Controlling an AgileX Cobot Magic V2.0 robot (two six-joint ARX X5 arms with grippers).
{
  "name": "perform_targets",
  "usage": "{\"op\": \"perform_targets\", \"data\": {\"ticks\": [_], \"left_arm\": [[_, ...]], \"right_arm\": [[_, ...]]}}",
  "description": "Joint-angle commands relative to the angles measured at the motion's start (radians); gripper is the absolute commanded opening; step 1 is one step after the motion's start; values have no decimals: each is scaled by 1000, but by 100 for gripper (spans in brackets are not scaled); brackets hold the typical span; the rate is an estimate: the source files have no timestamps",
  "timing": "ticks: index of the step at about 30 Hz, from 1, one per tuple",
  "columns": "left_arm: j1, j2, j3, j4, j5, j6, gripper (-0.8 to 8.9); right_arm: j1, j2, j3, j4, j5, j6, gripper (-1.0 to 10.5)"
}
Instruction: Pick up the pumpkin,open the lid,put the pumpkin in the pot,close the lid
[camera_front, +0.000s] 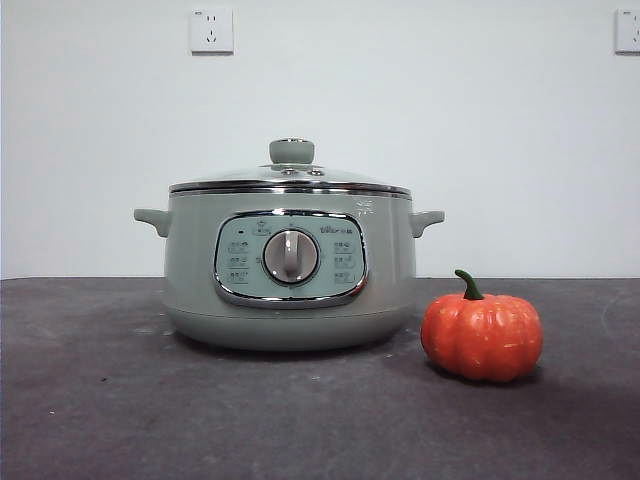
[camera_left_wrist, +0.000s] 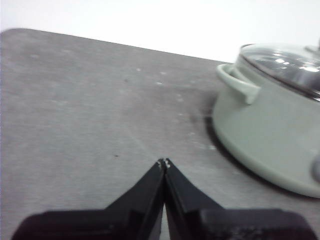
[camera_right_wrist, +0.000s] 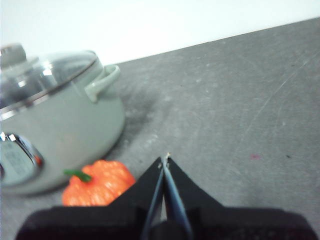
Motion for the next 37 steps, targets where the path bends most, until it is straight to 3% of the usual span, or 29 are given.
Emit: {"op": "perform_targets", "data": {"ticks": [1, 13, 18, 28, 33, 37], "left_arm": [[2, -2, 16, -3, 42, -51, -8], [2, 66, 306, -160, 90, -80, -8], [2, 199, 462, -251, 195, -21, -8], [2, 476, 750, -472, 492, 182, -9], [1, 558, 848, -599, 580, 273, -9], [0, 594, 892, -701, 621, 328, -8]], "right_arm": [[2, -3, 7, 34, 1, 129, -11], [2, 164, 298, -49, -4, 120, -12], [2, 327, 496, -227, -110, 5, -12], [3, 643, 912, -687, -345, -253, -12], [8, 736, 1040, -869, -418, -351, -12], [31, 763, 1074, -947, -422, -392, -11]]}}
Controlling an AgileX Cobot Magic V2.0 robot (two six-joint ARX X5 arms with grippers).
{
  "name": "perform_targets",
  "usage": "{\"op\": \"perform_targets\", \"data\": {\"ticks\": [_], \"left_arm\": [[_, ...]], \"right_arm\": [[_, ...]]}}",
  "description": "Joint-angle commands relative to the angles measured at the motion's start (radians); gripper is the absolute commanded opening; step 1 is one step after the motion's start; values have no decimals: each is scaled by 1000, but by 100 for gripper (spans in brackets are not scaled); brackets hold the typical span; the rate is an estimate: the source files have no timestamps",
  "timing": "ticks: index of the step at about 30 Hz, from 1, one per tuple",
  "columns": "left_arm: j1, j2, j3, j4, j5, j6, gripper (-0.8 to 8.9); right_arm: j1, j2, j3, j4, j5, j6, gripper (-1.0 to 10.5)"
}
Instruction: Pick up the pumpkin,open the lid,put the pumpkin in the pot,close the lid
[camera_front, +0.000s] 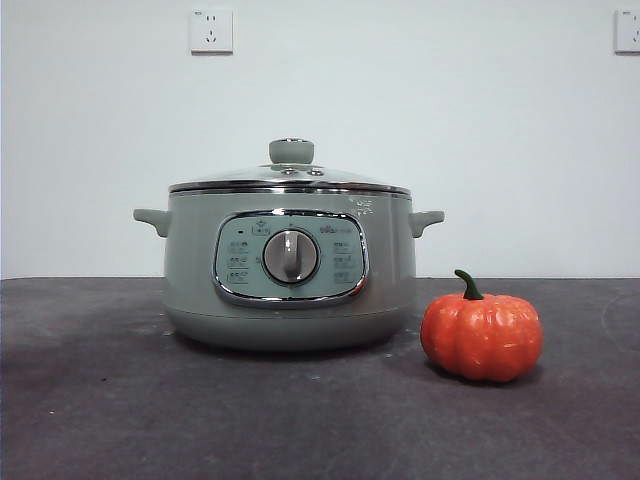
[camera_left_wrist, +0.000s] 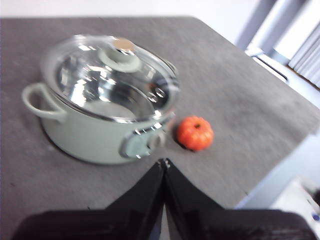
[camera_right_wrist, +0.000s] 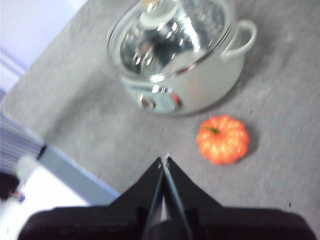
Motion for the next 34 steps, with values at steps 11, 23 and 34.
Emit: {"op": "perform_targets", "data": {"ticks": [11, 23, 34], "left_arm": [[0, 7, 11, -48, 7, 69, 521], [0, 7, 16, -45, 4, 68, 752], [0, 7, 16, -45, 4, 68, 752]], "right_arm": [[17, 1, 3, -13, -3, -46, 311], [77, 20, 3, -13, 5, -39, 717], [206, 183, 3, 14, 183, -59, 717]]}}
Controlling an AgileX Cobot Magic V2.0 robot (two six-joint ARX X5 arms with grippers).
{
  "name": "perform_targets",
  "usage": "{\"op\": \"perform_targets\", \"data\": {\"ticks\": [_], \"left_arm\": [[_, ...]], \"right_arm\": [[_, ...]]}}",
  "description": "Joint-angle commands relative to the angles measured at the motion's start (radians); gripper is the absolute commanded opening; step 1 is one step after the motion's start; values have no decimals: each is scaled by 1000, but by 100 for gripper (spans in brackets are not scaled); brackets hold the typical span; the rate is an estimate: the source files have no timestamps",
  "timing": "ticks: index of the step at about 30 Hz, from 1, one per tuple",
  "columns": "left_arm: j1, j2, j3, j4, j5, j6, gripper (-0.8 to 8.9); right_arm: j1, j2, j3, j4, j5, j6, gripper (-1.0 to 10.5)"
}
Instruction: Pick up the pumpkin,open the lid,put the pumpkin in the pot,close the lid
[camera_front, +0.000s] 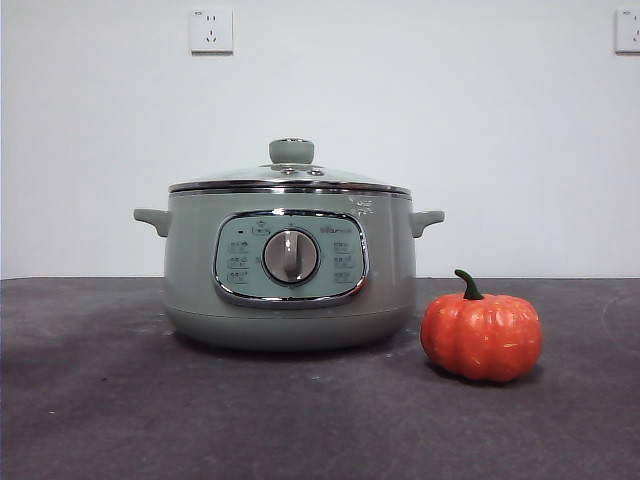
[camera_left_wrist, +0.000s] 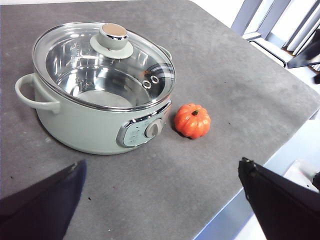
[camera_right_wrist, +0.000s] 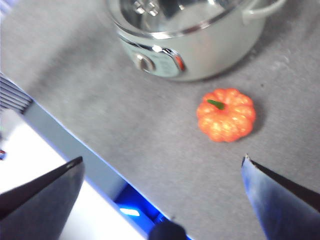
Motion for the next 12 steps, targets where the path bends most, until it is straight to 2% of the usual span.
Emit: {"op": "perform_targets", "data": {"ticks": [1, 4, 12], "left_arm": [[0, -1, 2, 8, 2, 11, 751], [0, -1, 2, 8, 2, 11, 751], [0, -1, 2, 8, 2, 11, 751]], "right_arm": [[37, 61, 2, 23, 53, -19, 717], [78, 144, 2, 52, 117, -24, 717], [157, 389, 2, 158, 212, -27, 717]]}}
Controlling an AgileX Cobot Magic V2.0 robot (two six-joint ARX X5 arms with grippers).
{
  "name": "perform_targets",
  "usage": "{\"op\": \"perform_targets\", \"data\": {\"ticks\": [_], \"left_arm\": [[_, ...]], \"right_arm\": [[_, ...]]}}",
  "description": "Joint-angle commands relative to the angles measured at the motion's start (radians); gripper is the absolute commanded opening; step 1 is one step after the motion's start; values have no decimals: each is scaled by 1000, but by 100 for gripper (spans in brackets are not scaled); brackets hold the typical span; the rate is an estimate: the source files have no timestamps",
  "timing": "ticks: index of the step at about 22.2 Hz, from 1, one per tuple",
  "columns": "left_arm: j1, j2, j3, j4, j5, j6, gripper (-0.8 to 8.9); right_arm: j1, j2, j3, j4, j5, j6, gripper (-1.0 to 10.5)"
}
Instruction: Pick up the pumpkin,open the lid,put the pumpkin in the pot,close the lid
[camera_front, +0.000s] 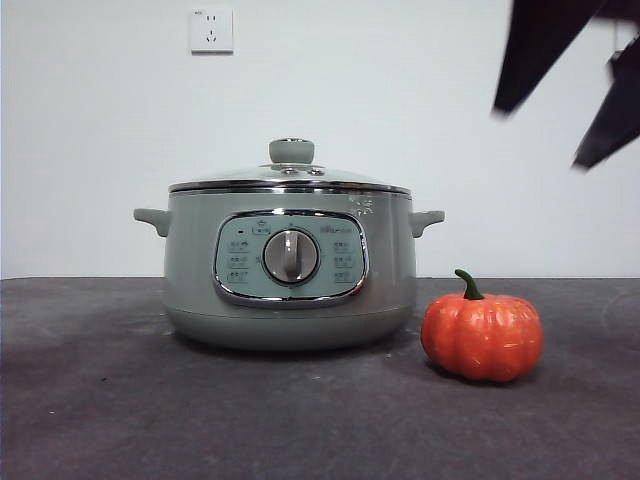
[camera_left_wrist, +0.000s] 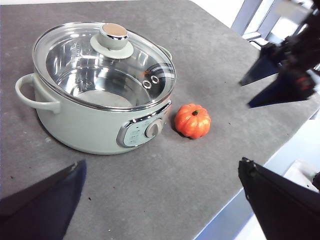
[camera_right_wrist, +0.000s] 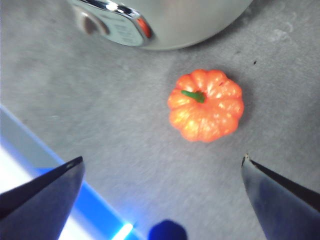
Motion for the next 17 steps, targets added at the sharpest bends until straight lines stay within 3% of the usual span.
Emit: {"op": "perform_targets", "data": {"ticks": [1, 4, 7, 17], "left_arm": [[0, -1, 2, 8, 2, 11, 751], [0, -1, 2, 8, 2, 11, 751], [0, -1, 2, 9, 2, 11, 752], [0, -1, 2, 11, 2, 11, 751]], "right_arm": [[18, 76, 1, 47, 30, -8, 717], [25, 161, 1, 115, 45, -8, 717], [37, 251, 1, 171, 111, -21, 718], [42, 422, 1, 274, 139, -32, 720]]}}
